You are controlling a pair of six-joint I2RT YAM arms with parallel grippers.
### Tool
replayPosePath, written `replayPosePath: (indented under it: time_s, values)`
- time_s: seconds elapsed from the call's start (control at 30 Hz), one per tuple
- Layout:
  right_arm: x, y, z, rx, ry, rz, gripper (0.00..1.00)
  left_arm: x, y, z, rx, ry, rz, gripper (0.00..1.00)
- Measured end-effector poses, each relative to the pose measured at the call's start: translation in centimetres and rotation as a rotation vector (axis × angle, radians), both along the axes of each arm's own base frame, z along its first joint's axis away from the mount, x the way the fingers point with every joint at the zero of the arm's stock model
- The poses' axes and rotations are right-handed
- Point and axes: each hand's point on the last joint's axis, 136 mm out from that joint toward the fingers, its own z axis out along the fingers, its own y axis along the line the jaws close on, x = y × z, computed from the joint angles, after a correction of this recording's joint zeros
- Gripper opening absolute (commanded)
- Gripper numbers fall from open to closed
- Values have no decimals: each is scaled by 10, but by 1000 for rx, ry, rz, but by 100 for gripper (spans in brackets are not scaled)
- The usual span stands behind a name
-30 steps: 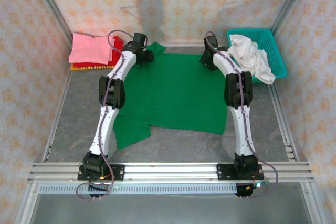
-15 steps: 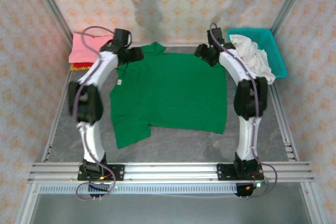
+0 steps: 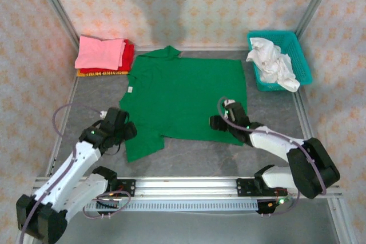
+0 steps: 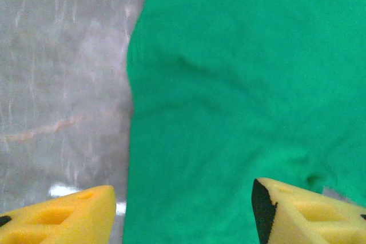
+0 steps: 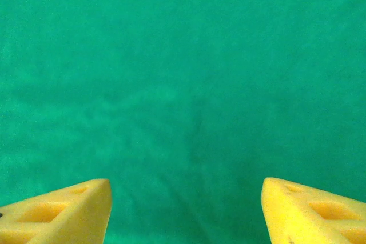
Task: Fold and stack the t-shirts
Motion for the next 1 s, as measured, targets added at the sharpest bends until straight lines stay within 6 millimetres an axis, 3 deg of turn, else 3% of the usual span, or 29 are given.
replayPosePath:
  time_s: [0.1, 0.2, 0.37, 0.6, 0.8, 1.0]
  values:
    - [-4, 19, 20, 23, -151, 73, 70, -14, -9, -11, -39, 40, 24, 62]
    - [0, 33, 53, 57, -298, 103, 70, -27, -13, -36, -39, 137, 52, 59]
    - [7, 33, 89, 85, -436, 83, 71, -39, -13, -53, -29, 209, 88, 53]
    - [11, 26, 93, 59, -464, 42, 73, -56, -7, -77, 2, 313, 130, 50]
    - [13, 20, 92, 39, -468, 13, 73, -60, -7, -85, 14, 353, 140, 47]
    - [15, 17, 90, 22, -466, -6, 74, -62, -6, -92, 17, 362, 148, 33]
